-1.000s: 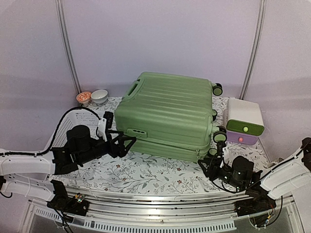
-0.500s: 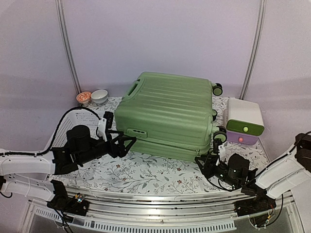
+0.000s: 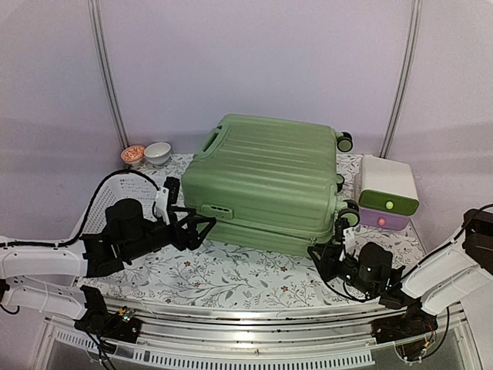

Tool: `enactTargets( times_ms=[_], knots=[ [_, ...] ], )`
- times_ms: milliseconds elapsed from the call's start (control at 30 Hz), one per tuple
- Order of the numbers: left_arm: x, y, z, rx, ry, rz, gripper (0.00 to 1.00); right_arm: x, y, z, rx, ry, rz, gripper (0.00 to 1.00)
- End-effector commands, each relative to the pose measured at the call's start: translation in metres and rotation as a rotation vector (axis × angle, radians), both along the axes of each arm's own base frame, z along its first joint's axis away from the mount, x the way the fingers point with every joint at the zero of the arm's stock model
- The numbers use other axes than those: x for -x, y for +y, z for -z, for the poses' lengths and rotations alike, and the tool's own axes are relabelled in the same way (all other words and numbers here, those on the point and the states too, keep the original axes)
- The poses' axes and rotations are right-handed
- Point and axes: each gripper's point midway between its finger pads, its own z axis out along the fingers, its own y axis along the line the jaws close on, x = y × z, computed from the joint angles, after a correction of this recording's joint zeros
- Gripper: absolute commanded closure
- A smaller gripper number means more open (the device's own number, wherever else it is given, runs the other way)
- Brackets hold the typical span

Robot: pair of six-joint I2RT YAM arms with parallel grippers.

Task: Open, take out, and arrange the luggage
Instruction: Grab the zipper of the luggage.

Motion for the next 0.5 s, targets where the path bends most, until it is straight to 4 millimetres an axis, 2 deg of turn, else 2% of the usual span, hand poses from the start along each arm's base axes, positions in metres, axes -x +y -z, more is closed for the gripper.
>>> enactTargets(
  times_ms=[0,467],
  knots=[
    [0.0035,-0.0024,-0.0032,0.01,-0.01,0.011,0.13,-0.0084,0.0066,-0.0108,-0.025,-0.027,0.015,0.73],
    [0.0035,-0.0011,-0.0029,0.005,-0.013,0.007,0.13,-0.0158,0.0083,-0.0141,-0.023,-0.038,0.015,0.79]
  ],
)
